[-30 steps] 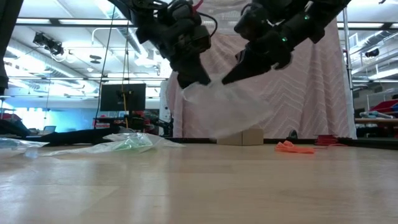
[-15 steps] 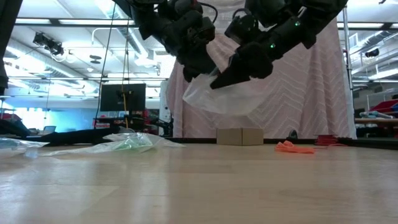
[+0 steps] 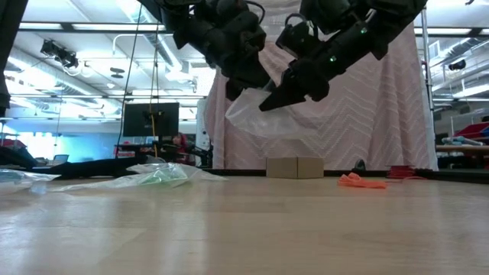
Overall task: Sort rubber bands
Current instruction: Open the transparent zip bag
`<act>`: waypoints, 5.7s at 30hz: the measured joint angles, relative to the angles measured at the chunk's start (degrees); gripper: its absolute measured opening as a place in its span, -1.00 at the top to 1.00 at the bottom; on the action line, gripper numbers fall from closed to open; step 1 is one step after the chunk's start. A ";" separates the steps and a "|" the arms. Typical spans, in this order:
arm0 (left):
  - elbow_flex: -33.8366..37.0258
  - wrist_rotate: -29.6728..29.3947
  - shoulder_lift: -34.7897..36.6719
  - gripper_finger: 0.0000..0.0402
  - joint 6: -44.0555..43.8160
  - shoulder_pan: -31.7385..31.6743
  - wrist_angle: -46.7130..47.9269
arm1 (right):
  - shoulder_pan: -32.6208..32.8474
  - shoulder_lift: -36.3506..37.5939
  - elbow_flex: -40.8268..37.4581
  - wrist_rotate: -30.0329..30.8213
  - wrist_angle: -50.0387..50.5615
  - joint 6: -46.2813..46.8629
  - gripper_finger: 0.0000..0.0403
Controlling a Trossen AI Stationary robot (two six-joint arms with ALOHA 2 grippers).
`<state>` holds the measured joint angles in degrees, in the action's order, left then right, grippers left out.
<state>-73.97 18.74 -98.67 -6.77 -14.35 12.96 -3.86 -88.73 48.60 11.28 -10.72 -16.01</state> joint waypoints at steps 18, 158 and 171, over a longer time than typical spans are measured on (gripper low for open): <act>0.28 -6.48 0.00 0.99 -5.59 0.17 -0.34 | -0.03 -0.04 0.04 6.98 -0.54 4.03 1.00; 0.37 -15.52 -0.07 0.39 12.87 -7.31 -0.88 | -12.24 10.99 0.15 -6.50 18.40 -3.52 1.00; 0.37 -14.55 5.19 -0.18 17.12 -10.01 -3.16 | -12.24 11.02 -0.51 -6.42 18.47 -2.70 1.00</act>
<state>-73.60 4.19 -93.48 10.35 -24.36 9.80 -16.10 -77.71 48.09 4.86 7.75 -18.71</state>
